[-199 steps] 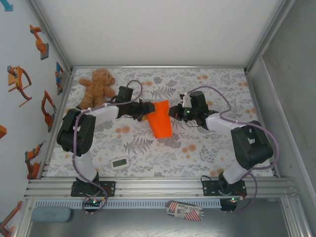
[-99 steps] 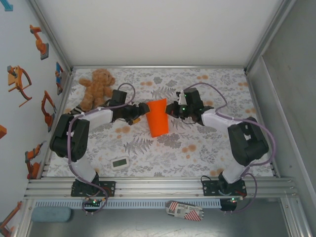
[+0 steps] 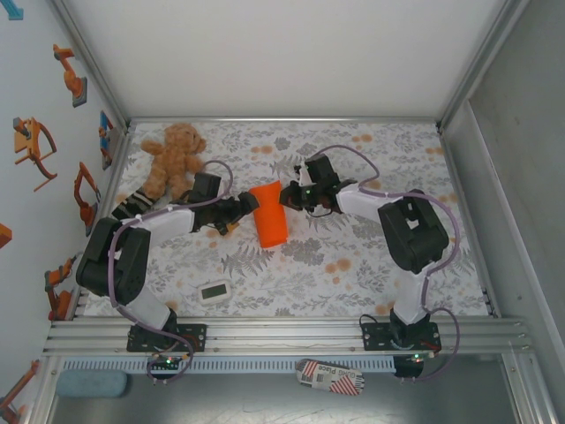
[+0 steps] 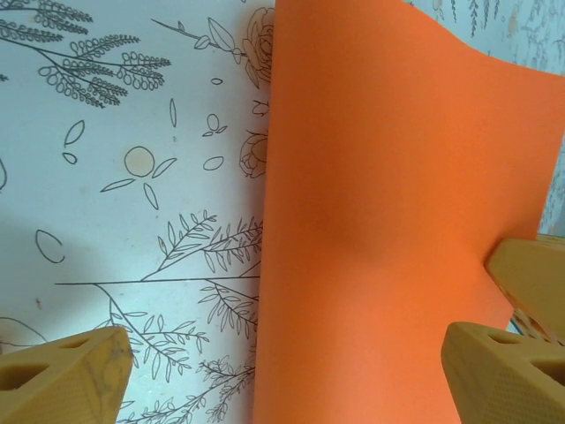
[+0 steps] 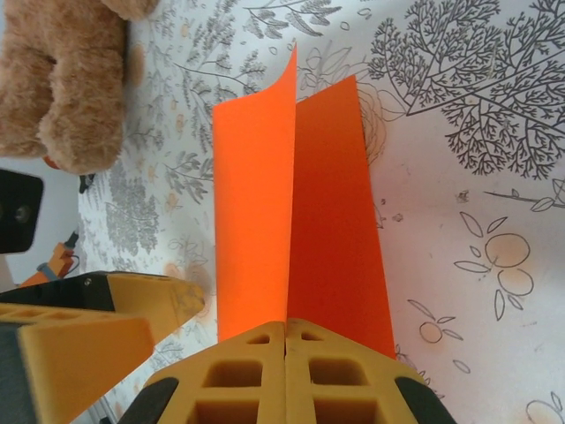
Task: Fold a paper plane with a square sheet of paper (pick it up from the middle)
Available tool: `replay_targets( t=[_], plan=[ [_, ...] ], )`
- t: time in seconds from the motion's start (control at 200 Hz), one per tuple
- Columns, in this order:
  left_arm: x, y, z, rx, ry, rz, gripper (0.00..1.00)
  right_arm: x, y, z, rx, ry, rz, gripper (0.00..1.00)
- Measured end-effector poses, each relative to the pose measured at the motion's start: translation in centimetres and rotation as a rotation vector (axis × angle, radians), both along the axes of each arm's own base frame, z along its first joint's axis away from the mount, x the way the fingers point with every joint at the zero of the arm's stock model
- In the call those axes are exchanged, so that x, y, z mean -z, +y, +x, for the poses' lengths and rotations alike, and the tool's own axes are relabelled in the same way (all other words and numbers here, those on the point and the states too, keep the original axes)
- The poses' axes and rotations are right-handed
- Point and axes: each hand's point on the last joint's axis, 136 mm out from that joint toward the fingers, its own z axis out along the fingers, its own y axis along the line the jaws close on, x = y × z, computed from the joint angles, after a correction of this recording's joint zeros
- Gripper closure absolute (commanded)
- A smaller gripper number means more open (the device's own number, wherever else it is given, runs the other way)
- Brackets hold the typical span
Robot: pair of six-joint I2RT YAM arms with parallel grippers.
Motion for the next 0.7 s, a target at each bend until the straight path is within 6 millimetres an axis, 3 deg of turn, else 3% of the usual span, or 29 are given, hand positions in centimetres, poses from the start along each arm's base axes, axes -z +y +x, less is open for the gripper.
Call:
replay_targets(
  t=[0.421, 0.701],
  plan=[
    [1.5, -2.1, 0.6, -0.001, 0.045, 0.016, 0.09, 2.3, 0.9, 1.2, -0.034, 0.026, -0.043, 1.00],
    [1.9, -2.1, 1.1, -0.013, 0.067, 0.046, 0.26, 2.2, 1.5, 1.1, -0.066, 0.023, -0.040, 1.00]
  ],
)
